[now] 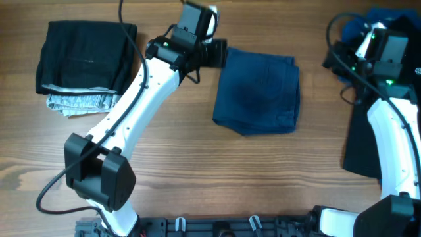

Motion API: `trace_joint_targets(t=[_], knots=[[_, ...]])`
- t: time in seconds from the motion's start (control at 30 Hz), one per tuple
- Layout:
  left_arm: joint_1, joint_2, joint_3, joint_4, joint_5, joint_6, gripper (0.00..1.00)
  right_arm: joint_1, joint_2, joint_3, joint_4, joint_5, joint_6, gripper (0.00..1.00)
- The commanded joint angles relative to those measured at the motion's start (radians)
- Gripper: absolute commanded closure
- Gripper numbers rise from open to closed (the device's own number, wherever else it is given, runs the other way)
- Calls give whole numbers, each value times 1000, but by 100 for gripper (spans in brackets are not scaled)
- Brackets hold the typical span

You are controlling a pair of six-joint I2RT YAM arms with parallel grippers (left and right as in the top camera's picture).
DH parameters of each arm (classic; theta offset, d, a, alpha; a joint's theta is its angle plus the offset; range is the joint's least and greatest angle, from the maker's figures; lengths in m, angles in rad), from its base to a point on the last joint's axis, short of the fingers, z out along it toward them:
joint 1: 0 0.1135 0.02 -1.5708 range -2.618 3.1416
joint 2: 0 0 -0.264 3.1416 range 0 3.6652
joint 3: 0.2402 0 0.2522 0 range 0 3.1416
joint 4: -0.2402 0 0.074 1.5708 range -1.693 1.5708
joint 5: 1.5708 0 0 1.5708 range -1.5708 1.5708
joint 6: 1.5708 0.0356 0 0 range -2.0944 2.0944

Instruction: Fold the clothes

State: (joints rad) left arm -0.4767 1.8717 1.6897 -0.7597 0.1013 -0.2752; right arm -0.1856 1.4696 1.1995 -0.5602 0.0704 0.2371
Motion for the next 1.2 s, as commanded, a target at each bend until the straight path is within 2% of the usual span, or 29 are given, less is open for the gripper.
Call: trace_joint_targets(t=[0.0, 0.07, 0.1, 0.17, 0.37, 0.47, 0.57, 0.63, 0.7, 0.8, 0.87, 0.9, 0.97, 1.0, 1.07, 1.17], knots=[[-38, 41, -72, -55, 51, -31, 32, -8, 12, -16, -21, 125, 0, 1], [-72, 45, -116, -62, 74, -82, 39, -8, 12, -16, -21, 125, 0, 0], [-92, 45, -139, -68, 73, -99, 52, -8, 12, -16, -21, 125, 0, 0], [-153, 47, -197, -60, 73, -132, 96, -8, 12, -16, -21, 125, 0, 1], [-310, 76, -265, 69, 42, -262, 96, -8, 12, -16, -21, 125, 0, 1], [-344, 140, -265, 115, 20, -262, 96, -8, 12, -16, -22, 125, 0, 0], [-344, 227, -265, 135, -6, -273, 96, -8, 12, -16, -21, 125, 0, 1], [-330, 293, -265, 110, -118, -343, 96, -8, 12, -16, -21, 125, -1, 0], [-299, 320, -265, 63, -121, -343, 95, -8, 12, -16, -21, 125, 0, 1], [-211, 316, -265, -39, -225, -334, 93, -8, 12, -16, -22, 125, 0, 1], [-90, 316, -265, -63, -360, -327, 88, -8, 12, -16, -21, 125, -1, 1], [-32, 316, -265, -28, -397, -297, 82, -8, 12, -16, -21, 125, 0, 1], [75, 316, -264, 119, -412, -226, 65, -8, 12, -16, -21, 125, 0, 0], [139, 316, -255, 194, -410, -199, 52, -8, 12, -16, -21, 125, 0, 1], [227, 316, -195, 217, -374, -196, 48, -8, 12, -16, -21, 125, 0, 1], [285, 268, -40, 114, -201, -147, 40, -8, 12, -16, -21, 125, 0, 1]])
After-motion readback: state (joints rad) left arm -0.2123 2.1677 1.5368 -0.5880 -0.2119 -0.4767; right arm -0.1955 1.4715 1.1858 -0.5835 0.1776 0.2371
